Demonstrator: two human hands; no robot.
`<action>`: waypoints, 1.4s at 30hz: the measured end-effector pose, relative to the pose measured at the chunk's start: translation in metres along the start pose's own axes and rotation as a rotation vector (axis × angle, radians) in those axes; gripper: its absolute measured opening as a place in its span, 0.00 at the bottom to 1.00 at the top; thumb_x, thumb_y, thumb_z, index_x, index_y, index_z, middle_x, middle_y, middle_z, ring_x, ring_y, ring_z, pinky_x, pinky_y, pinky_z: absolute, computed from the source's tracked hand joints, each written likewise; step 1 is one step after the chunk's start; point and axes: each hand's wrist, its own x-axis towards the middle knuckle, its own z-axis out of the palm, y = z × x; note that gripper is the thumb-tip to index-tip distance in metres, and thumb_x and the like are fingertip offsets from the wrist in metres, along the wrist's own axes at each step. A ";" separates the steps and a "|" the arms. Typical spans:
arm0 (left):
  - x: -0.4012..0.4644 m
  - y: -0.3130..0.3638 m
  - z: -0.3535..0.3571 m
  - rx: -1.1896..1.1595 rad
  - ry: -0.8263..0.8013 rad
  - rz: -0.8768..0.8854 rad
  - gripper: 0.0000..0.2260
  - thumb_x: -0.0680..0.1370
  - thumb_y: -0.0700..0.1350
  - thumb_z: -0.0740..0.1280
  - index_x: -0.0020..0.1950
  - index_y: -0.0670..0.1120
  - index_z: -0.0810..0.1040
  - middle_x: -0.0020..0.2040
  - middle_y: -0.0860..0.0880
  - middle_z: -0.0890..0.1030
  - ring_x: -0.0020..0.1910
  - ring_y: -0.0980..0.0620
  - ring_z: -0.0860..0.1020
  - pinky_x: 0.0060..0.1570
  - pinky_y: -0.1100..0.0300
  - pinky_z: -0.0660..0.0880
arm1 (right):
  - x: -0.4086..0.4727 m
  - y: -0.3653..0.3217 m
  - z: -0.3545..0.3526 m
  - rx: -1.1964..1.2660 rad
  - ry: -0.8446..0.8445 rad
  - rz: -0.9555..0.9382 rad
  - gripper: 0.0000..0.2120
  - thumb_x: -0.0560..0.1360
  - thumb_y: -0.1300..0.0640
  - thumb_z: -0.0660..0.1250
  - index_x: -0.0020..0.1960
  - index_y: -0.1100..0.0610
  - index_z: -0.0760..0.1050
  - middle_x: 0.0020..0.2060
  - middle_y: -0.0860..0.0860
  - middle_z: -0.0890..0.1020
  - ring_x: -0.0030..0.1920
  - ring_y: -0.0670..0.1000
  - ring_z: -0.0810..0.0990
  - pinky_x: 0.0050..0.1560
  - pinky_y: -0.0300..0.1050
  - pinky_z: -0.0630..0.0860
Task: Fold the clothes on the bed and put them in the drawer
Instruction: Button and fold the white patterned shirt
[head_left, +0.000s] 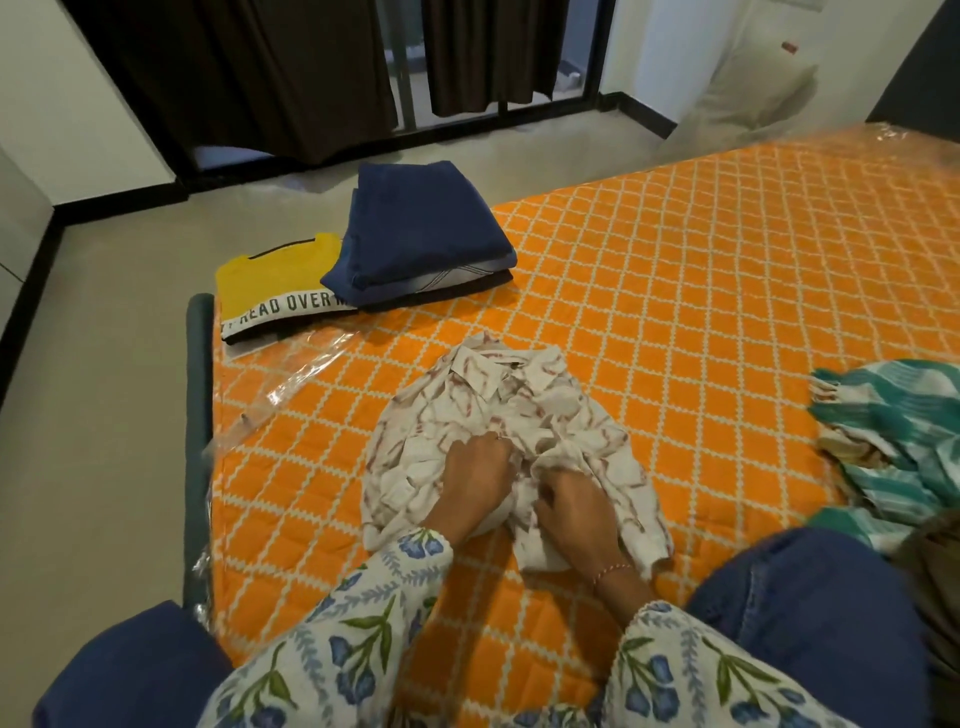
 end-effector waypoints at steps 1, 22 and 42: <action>-0.001 0.004 -0.002 0.022 0.003 -0.010 0.09 0.80 0.42 0.57 0.53 0.43 0.77 0.53 0.44 0.78 0.53 0.43 0.76 0.48 0.53 0.69 | -0.002 0.002 -0.001 -0.049 -0.024 0.030 0.11 0.73 0.52 0.67 0.52 0.55 0.79 0.47 0.55 0.82 0.49 0.58 0.80 0.40 0.44 0.72; -0.001 0.000 -0.039 -0.479 0.105 -0.264 0.09 0.75 0.37 0.64 0.35 0.43 0.79 0.33 0.45 0.78 0.32 0.46 0.76 0.35 0.55 0.76 | 0.017 0.000 -0.058 0.761 0.094 0.341 0.23 0.73 0.67 0.70 0.23 0.60 0.66 0.16 0.46 0.67 0.18 0.41 0.65 0.23 0.30 0.61; -0.002 -0.011 -0.205 -1.207 0.322 -0.153 0.08 0.75 0.33 0.67 0.38 0.42 0.78 0.36 0.43 0.80 0.34 0.51 0.79 0.36 0.65 0.78 | 0.069 -0.063 -0.170 1.328 -0.092 0.252 0.07 0.79 0.63 0.61 0.44 0.57 0.75 0.32 0.51 0.77 0.33 0.47 0.76 0.34 0.41 0.76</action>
